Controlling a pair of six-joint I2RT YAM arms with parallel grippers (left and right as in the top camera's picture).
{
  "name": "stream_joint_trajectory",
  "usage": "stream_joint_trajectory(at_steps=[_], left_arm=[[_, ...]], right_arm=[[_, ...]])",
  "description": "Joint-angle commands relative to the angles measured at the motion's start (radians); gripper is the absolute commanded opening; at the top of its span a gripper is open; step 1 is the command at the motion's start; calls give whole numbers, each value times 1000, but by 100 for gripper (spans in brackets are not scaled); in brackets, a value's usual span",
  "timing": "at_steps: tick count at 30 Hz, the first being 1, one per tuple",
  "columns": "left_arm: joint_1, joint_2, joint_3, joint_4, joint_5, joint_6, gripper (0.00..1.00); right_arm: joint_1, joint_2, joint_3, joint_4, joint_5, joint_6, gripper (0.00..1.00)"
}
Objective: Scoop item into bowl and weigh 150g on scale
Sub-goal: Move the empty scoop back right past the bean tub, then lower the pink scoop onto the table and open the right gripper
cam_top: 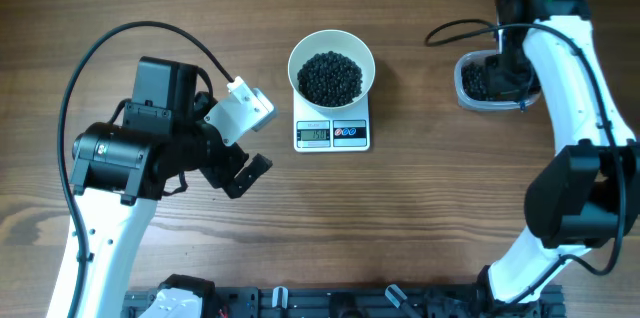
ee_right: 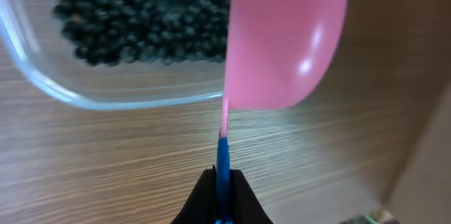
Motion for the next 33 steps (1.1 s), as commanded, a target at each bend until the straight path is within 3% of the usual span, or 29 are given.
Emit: stream_joint_trajectory(at_steps=[1,4,6,10,12,14,19,22,26,31,33], left_arm=[[6,0,11,0,1,12,100],[6,0,11,0,1,12,100],[6,0,11,0,1,12,100],[6,0,11,0,1,12,100],[6,0,11,0,1,12,100],[6,0,11,0,1,12,100],[6,0,11,0,1,12,100],[6,0,11,0,1,12,100],[6,0,11,0,1,12,100],[6,0,11,0,1,12,100],[6,0,11,0,1,12,100]], right_arm=[[3,-20,5,-7,118,69,4],[3,-50,48,-14,92,110,4],[-27,-98,127,-27,-220,62,4],[-172,-229,145,-75,-666,29,4],[-281,-269,144,-163,-901,-114,4],[-349,-269,113,-241,-1013,-252,4],[-370,-269,-211,-192,-1189,-403,4],[-370,-269,-512,-5,-1287,-414,4],[-370,-269,-814,330,-1321,-245,4],[-370,-269,-929,492,-1164,-49,8],[-369,-269,-928,506,-1152,-47,18]])
